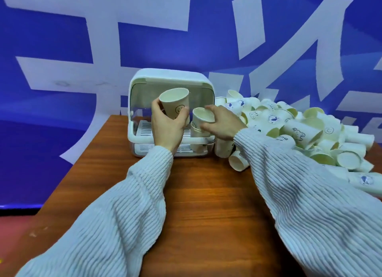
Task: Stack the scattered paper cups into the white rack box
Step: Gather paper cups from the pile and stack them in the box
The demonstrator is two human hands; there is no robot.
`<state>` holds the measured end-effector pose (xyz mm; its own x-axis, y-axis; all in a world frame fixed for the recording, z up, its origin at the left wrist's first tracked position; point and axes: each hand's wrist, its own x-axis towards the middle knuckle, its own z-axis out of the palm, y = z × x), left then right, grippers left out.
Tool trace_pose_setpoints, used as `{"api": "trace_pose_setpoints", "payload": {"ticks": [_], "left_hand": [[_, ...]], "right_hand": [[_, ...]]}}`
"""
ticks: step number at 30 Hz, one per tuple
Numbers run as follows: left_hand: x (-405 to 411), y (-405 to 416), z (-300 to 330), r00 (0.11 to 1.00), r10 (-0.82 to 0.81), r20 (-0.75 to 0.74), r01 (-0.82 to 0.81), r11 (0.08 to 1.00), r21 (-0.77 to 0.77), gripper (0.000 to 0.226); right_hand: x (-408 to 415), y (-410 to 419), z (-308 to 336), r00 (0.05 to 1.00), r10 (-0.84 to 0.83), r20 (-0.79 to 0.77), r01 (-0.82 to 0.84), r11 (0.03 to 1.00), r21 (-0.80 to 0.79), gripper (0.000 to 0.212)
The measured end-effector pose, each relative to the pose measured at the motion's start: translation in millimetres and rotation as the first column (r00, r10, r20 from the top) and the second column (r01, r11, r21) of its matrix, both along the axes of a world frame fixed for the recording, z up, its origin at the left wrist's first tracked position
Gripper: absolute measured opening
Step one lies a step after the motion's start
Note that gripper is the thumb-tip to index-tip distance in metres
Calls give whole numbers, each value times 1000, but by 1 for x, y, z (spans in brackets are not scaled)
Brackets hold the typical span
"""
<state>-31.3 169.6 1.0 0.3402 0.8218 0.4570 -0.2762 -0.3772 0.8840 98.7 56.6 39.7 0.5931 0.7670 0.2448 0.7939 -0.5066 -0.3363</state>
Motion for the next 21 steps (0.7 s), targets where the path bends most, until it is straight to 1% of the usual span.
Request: {"api": "trace_pose_setpoints", "payload": {"ticks": [2,6,9,10,11,13,15,16,18,21], "left_hand": [[3,0,-9,1000,-1,-30,2,1000,15,68],[2,0,-13,998,-1,-56,4,999,52,74],[1,-4,-9,996,3,-84,5,996,93,85],[2,-5,-6,996,1,-92,10,994,113,89],[4,-4,-2,995,5,-102,9,990,139,89],[10,-3,9,990,44,-136,-16,979,202,81],[19,-3,20,981,86,-176,-39,966,257,74],[24,-4,23,974,98,-203,-37,958,283,73],[35,-6,25,945,103,-309,7,942,337,73],[44,-9,15,847,107,-520,123,914,388,76]], "right_hand": [[0,2,-7,999,14,39,-10,994,-110,68],[3,-1,-25,975,36,220,43,937,-346,86],[5,-3,-25,980,59,191,21,919,-394,98],[6,-4,-24,985,59,164,8,926,-377,101],[7,-6,-22,990,53,129,-9,949,-315,102],[10,-15,-17,997,40,69,-34,995,-91,98],[14,-26,-14,997,35,62,-43,991,123,90],[16,-33,-13,997,31,68,-44,979,199,86],[22,-46,-11,997,20,69,-40,954,299,78],[33,-65,-11,997,11,71,-34,943,330,69]]}}
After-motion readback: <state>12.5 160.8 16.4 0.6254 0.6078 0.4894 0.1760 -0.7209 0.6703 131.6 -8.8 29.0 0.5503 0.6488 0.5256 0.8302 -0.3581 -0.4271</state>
